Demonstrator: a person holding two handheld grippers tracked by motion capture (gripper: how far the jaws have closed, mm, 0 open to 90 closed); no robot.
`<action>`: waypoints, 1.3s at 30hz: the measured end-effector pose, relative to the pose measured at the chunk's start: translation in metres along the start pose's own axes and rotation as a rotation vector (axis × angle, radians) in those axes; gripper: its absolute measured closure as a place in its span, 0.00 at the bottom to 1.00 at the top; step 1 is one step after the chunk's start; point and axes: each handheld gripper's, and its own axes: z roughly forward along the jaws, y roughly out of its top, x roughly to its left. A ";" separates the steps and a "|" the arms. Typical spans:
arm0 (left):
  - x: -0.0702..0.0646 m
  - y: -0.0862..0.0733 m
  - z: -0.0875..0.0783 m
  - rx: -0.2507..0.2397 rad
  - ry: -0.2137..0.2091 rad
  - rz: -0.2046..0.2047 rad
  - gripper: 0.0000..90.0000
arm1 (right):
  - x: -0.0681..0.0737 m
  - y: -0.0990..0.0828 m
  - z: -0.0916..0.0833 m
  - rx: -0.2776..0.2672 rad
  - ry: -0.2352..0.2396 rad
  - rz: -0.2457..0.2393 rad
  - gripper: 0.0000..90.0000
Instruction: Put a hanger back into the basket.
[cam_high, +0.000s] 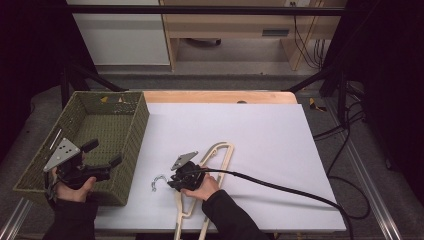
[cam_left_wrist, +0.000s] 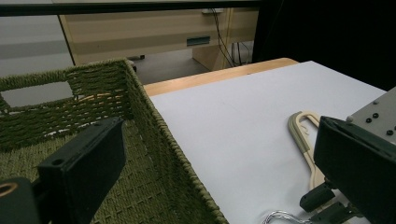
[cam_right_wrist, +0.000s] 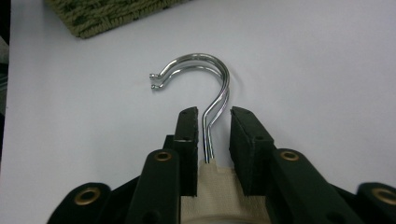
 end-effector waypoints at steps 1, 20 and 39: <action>0.000 0.000 0.000 0.001 0.000 0.001 0.02 | 0.000 -0.001 0.001 0.001 0.001 0.005 0.86; -0.002 0.001 -0.001 -0.002 -0.005 0.000 0.03 | -0.001 0.003 -0.005 -0.021 0.035 0.018 0.99; -0.036 0.006 0.003 0.033 -0.115 0.005 0.04 | 0.002 0.011 -0.026 -0.081 0.030 -0.012 0.99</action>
